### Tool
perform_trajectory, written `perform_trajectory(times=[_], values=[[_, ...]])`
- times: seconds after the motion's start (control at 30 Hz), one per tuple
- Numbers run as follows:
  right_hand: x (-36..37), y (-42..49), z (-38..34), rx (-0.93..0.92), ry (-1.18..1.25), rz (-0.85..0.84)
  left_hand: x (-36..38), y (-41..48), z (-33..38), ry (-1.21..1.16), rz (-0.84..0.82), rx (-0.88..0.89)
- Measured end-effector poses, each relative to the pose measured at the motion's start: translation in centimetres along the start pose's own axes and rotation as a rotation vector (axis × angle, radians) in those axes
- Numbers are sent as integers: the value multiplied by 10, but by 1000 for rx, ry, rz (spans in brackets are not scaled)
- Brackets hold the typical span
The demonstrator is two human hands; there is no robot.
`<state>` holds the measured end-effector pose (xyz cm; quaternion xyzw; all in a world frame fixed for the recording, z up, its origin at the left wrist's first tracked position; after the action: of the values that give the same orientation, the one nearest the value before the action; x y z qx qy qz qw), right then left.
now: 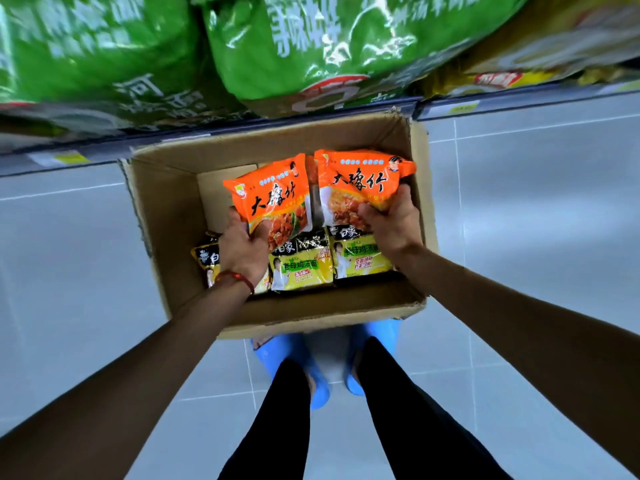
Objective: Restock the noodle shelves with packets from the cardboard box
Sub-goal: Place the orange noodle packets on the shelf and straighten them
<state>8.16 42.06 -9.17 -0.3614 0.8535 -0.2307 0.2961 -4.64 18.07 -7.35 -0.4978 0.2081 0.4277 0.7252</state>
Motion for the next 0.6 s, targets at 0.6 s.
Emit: perform_trajectory(times=[0.6], values=[[-184,-296,-208,-303,87,-73,-200,-284,141,-166,21,197]])
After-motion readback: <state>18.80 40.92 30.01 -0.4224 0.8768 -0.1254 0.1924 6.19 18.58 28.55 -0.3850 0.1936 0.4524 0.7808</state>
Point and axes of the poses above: each hand's wrist, its own y-axis towards the middle knuckle, its own x-axis out of the palm, z = x × y, the point moved 7 cm from there along y, towards the middle knuckle, and after that the axes turned 12 degrees about y, right-handed, at the moved point
